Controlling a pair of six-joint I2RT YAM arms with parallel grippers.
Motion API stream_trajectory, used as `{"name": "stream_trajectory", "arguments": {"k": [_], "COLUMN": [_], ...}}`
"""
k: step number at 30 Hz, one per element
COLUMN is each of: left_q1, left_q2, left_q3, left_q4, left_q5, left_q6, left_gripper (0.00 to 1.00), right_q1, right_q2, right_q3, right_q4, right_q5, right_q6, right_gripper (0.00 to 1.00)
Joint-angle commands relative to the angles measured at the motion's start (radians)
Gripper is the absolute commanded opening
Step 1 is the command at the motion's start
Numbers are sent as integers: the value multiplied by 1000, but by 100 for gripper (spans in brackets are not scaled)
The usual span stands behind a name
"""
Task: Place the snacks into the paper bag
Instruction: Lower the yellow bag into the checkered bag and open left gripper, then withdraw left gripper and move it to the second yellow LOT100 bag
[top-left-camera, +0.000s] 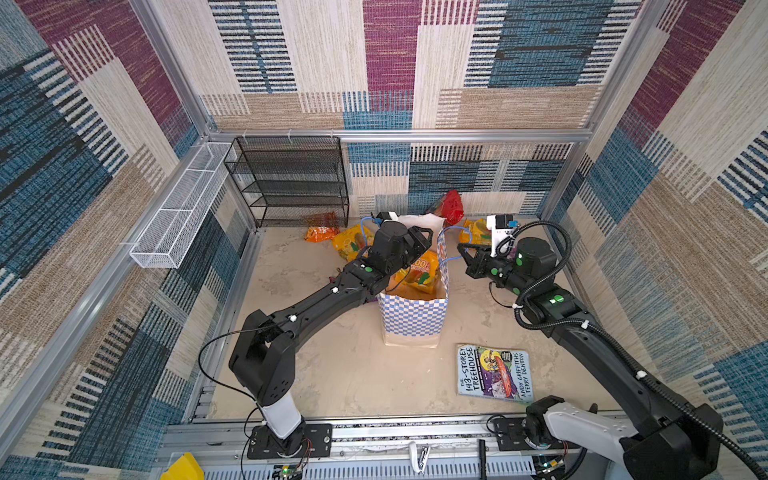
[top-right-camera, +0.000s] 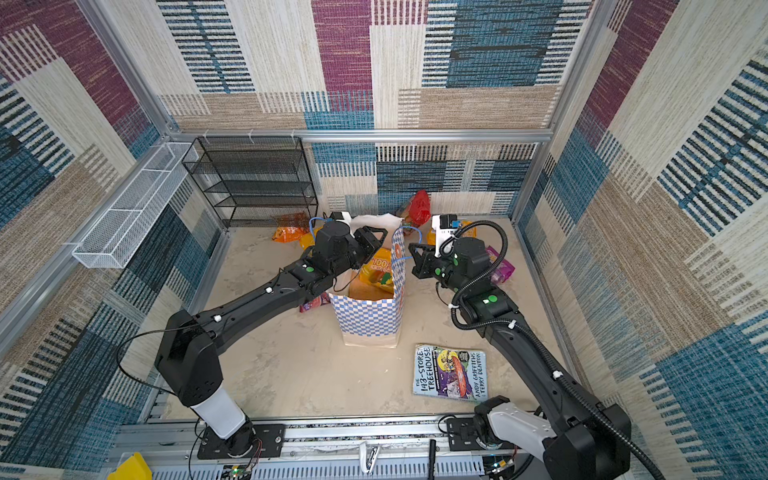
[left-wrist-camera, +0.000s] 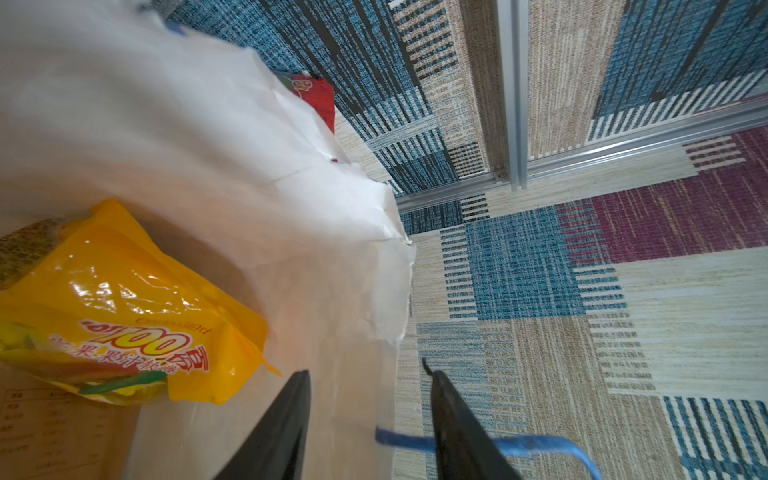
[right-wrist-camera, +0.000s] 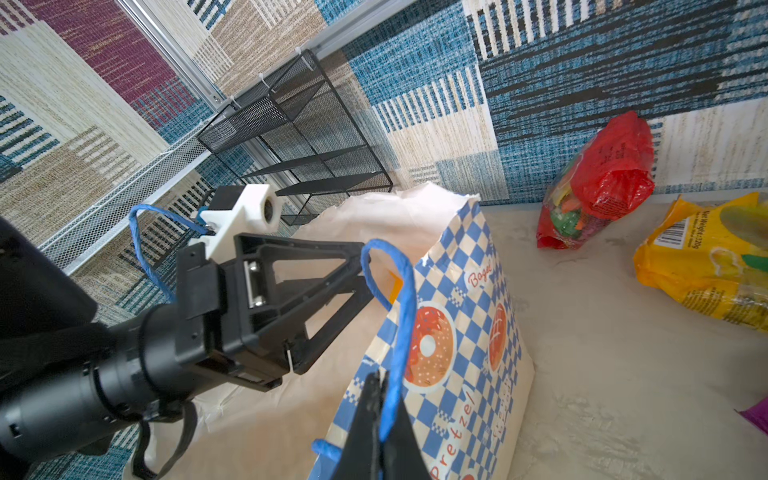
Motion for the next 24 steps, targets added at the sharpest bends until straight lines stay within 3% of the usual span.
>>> {"name": "stream_trajectory", "arguments": {"k": [1,7,14,18,24], "left_q1": [-5,-12,-5,1,44], "left_q2": [-41,-122,-270,-426,-657], "left_q3": [23,80,142,149,95], "left_q4": [2,-103,-340,-510,-761], "left_q5": [53,119,164,95,-109], "left_q6": [66,147,336,450,536], "left_gripper": [52,62,65,68,78], "right_q1": [0,0,0,0,1], "right_q2": [-2,1,-4,-1,-4], "right_q3": [-3,-6,-10,-13,-22], "right_q4": [38,40,39,40,47], "right_q5": [11,10,20,27,40], "right_q6": [3,3,0,-1,-4], "right_gripper": [0,0,0,0,0]}}
